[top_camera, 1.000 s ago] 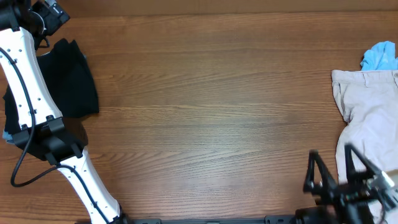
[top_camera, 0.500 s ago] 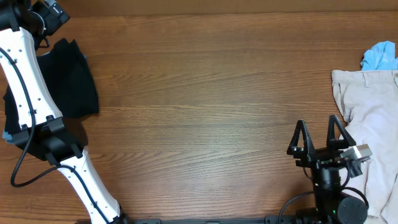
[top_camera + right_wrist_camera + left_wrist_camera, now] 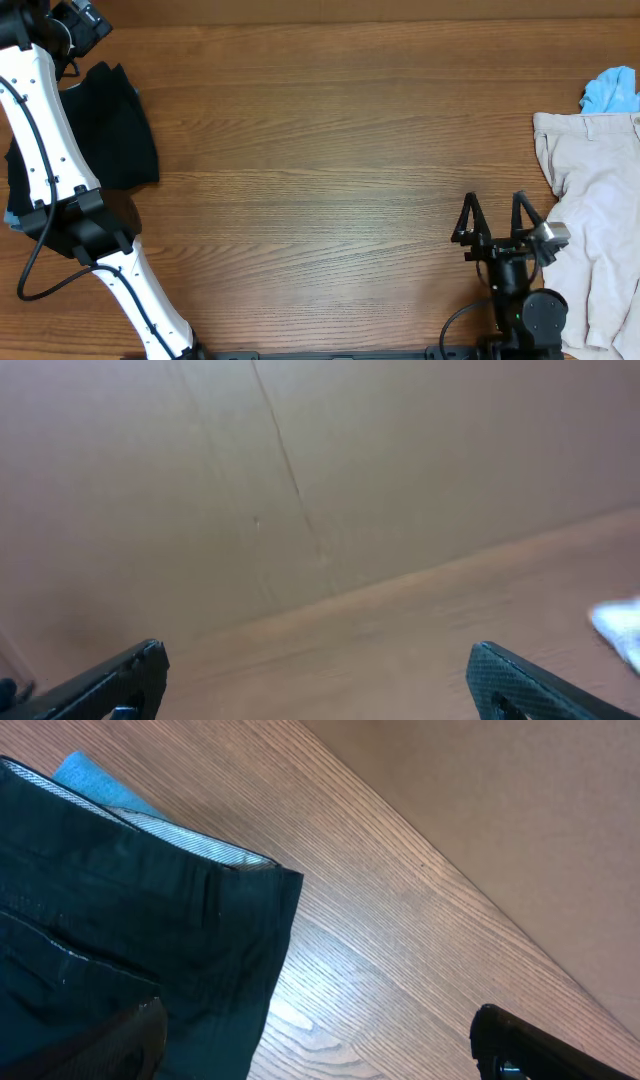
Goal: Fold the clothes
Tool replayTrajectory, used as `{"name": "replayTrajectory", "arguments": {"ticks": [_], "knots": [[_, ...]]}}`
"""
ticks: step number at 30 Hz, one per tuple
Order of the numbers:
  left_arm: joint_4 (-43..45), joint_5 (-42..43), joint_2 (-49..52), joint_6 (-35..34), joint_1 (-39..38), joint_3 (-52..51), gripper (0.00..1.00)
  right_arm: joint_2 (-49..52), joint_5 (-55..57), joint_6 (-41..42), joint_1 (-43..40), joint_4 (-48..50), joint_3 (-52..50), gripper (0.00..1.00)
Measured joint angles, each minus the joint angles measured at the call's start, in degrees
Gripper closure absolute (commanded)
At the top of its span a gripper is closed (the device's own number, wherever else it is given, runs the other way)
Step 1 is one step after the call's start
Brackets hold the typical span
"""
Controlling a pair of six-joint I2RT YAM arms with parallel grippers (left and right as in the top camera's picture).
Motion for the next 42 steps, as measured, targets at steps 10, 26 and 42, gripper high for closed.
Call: {"name": "replayTrajectory", "arguments": {"ticks": [10,26,42], "knots": [[-0.02,0.0,0.0,0.0,0.0,0.0,0.0,-0.11,-1.01,0.07,0.0,-7.61,0.0,0.0],[-0.02,-0.07,-2.64,-0.02,-0.5,-0.26,0.0,-0.11,-1.01,0.07,0.0,-7.58,0.0,0.0],[-2.19,-0.31,-48.87,0.02,-28.85,-3.15,0.0,-0.13,-1.03,0.09,0.0,-7.61,0.0,0.0]]}}
